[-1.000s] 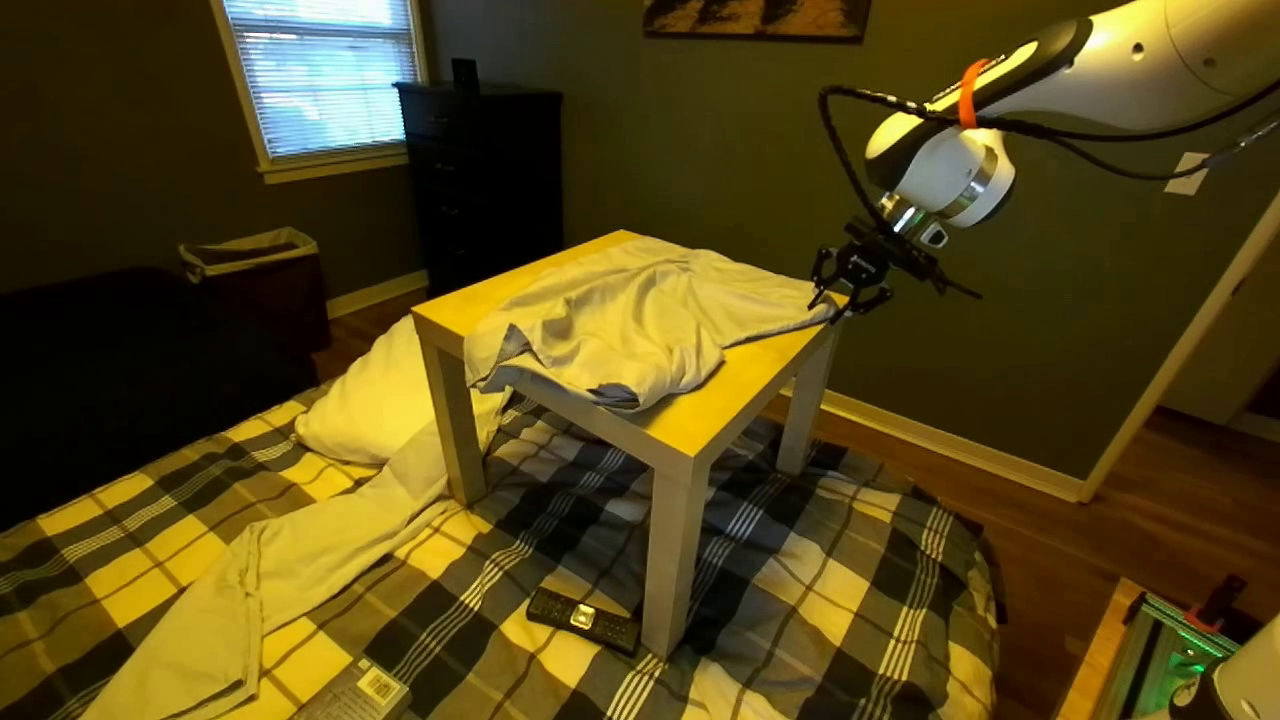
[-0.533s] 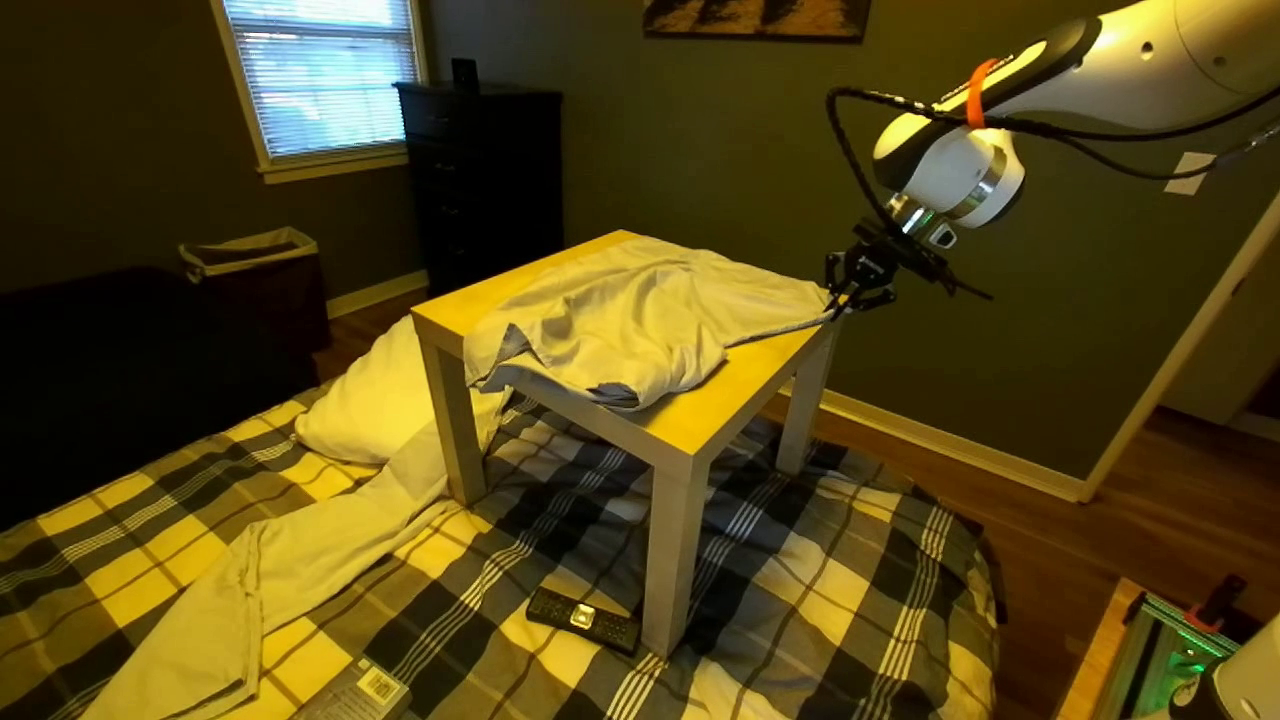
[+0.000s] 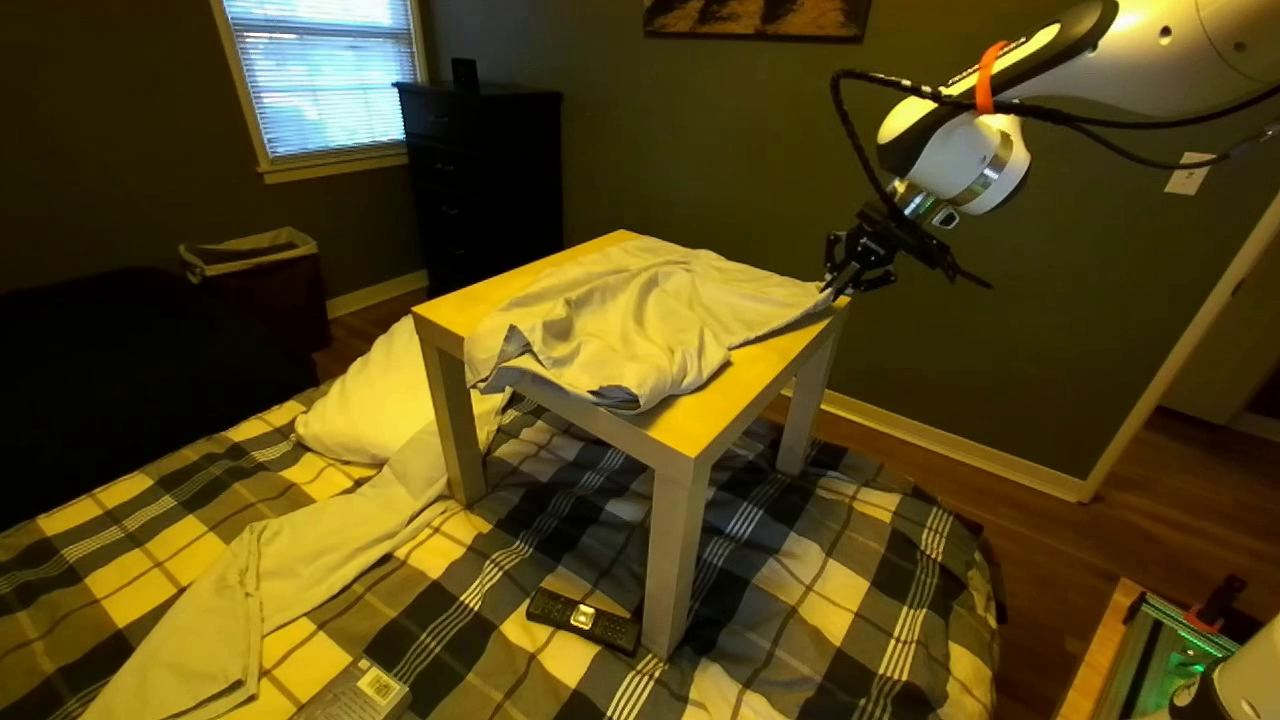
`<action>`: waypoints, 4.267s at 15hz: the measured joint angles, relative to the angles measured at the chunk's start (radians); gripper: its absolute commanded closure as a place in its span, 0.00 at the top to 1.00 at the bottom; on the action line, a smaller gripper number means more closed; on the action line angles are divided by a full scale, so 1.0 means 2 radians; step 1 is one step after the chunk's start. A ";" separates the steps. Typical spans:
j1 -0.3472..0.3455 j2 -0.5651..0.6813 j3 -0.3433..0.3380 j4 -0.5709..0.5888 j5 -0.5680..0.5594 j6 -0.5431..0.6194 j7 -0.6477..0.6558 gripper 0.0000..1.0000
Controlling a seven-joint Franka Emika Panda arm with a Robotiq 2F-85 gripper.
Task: Fold the cloth on the table
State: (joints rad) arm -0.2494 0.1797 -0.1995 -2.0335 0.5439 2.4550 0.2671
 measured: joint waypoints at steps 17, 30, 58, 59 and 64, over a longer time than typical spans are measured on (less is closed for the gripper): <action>0.055 -0.063 -0.080 -0.039 -0.425 -0.011 0.158 0.00; 0.070 -0.066 0.035 -0.022 -0.323 0.141 0.143 0.00; 0.269 0.341 -0.224 0.364 -0.353 0.297 0.476 0.00; 0.273 0.364 -0.239 0.384 -0.352 0.290 0.491 0.00; 0.271 0.446 -0.289 0.465 -0.350 0.231 0.537 0.34</action>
State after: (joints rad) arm 0.2934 1.0724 -0.7768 -1.1026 -0.1561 2.9164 1.3413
